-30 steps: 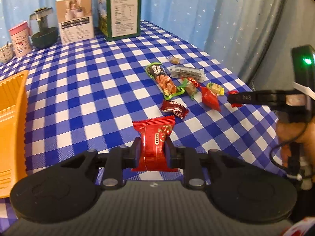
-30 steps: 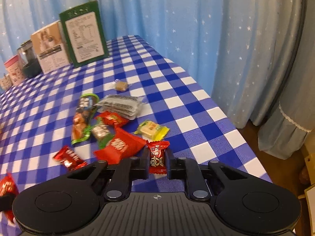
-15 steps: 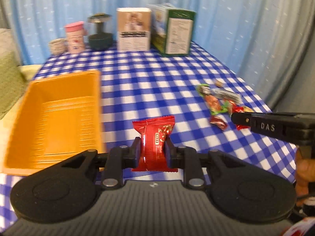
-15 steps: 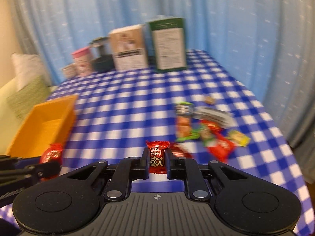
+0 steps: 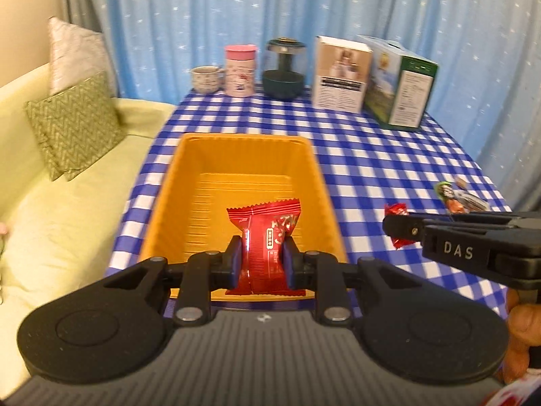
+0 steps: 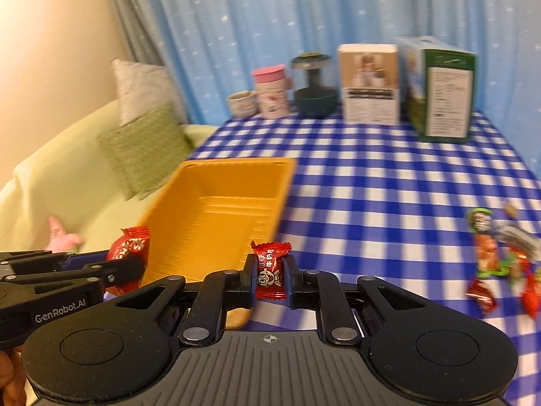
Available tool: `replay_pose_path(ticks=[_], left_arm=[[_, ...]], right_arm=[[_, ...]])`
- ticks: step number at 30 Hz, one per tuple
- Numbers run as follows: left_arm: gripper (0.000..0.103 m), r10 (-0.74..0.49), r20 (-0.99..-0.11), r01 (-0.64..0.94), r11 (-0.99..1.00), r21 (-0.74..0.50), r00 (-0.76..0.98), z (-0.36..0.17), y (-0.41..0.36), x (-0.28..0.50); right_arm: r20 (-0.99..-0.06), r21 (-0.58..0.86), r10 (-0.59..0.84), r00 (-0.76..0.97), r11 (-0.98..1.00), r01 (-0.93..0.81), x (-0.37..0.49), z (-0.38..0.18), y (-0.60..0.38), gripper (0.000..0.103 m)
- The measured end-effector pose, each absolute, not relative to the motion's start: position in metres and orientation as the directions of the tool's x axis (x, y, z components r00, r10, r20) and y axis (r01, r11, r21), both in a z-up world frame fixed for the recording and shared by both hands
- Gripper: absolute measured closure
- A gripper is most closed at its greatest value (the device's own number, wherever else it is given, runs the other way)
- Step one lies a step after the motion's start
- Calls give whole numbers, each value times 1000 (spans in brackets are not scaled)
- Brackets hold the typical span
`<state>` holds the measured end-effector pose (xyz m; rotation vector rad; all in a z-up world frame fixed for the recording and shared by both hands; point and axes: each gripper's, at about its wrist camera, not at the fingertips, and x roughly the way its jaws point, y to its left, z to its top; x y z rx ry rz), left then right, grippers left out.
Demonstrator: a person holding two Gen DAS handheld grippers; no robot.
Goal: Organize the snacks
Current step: 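Carry both red packets over the orange tray and open both tools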
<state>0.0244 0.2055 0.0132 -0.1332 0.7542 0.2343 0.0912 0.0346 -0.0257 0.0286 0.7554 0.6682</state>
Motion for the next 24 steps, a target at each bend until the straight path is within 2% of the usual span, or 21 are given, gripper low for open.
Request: replay_pose_path(ticks=[8, 19, 20, 21, 24], left_arm=[[81, 177, -699, -292, 955, -47, 693, 2, 236, 36], [80, 166, -711, -288, 956, -53, 683, -15, 252, 59], [78, 166, -711, -289, 956, -54, 683, -16, 253, 61], [71, 171, -712, -294, 954, -53, 681, -17, 254, 62], [69, 180, -707, -306, 950, -54, 684, -16, 258, 59]], right_arm=[[-640, 257, 598, 482, 758, -599, 104, -36, 82, 87], [-657, 254, 594, 465, 755, -605, 119, -49, 98, 87], [-658, 255, 593, 465, 756, -603, 120, -50, 98, 87], [-659, 256, 591, 465, 758, -601, 121, -51, 99, 87], [-659, 258, 591, 465, 758, -598, 123, -52, 99, 87]])
